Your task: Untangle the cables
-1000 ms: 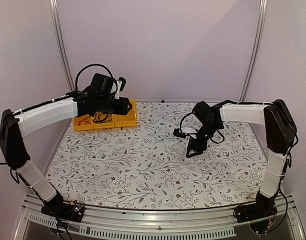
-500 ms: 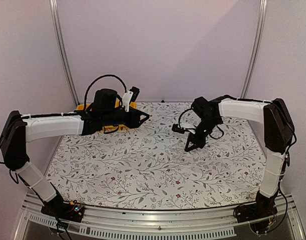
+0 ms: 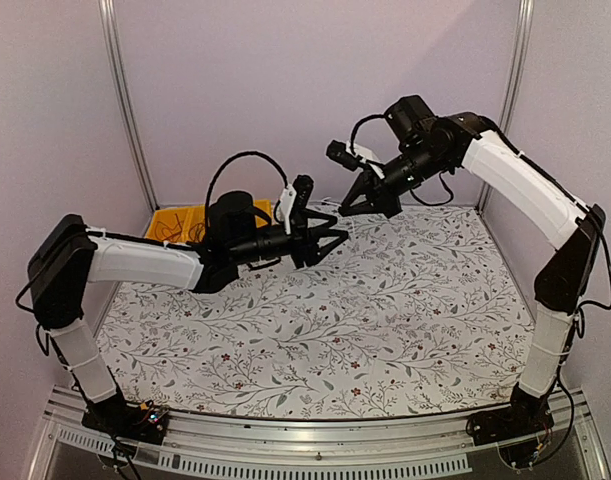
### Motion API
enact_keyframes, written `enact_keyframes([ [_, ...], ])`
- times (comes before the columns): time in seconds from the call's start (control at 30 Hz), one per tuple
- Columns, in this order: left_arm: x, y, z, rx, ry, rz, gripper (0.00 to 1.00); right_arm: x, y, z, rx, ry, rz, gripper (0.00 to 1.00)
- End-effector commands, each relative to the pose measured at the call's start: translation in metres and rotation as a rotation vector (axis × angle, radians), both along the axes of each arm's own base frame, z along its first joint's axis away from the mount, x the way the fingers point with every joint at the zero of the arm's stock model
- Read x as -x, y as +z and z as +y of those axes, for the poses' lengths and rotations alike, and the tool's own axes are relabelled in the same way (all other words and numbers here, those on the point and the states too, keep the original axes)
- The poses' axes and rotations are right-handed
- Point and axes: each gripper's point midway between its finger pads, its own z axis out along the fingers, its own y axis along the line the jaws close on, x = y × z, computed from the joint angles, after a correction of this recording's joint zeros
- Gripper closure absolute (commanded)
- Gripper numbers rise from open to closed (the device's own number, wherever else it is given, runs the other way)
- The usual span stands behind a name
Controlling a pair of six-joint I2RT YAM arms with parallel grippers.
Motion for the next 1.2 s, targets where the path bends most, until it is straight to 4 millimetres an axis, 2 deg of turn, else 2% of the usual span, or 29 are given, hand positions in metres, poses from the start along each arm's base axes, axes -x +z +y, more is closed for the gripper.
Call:
enact_keyframes([
  [0.0, 0.011, -0.006, -0.024, 0.094, -0.124, -0.046, 0.44, 0.000, 0.039, 0.007, -0.070, -0.022, -0.024, 1.00],
  [0.2, 0.012, -0.050, -0.040, 0.070, -0.227, 0.053, 0.66, -0.012, 0.109, 0.010, -0.213, -0.093, -0.159, 1.00],
  [0.47, 0.015, -0.117, -0.039, -0.026, -0.231, 0.201, 0.96, -0.013, 0.201, -0.003, -0.414, -0.201, -0.338, 1.00],
  [0.57, 0.014, -0.141, -0.033, -0.082, -0.198, 0.233, 1.00, -0.017, 0.238, -0.014, -0.500, -0.254, -0.419, 1.00],
  [0.67, 0.015, -0.164, -0.028, -0.151, -0.183, 0.264, 1.00, -0.009, 0.283, -0.030, -0.605, -0.299, -0.499, 1.00],
  [0.83, 0.016, -0.188, -0.020, -0.202, -0.146, 0.314, 1.00, -0.004, 0.333, -0.051, -0.710, -0.351, -0.645, 1.00],
  [0.9, 0.015, -0.190, -0.017, -0.205, -0.132, 0.320, 1.00, -0.002, 0.340, -0.057, -0.717, -0.363, -0.685, 1.00],
  [0.97, 0.015, -0.184, -0.015, -0.196, -0.123, 0.319, 1.00, -0.004, 0.339, -0.059, -0.706, -0.370, -0.695, 1.00],
  [1.03, 0.014, -0.172, -0.016, -0.175, -0.117, 0.317, 0.93, -0.012, 0.325, -0.056, -0.673, -0.376, -0.670, 1.00],
  [1.17, 0.012, -0.140, -0.010, -0.129, -0.083, 0.299, 0.71, -0.025, 0.293, -0.051, -0.617, -0.384, -0.619, 1.00],
])
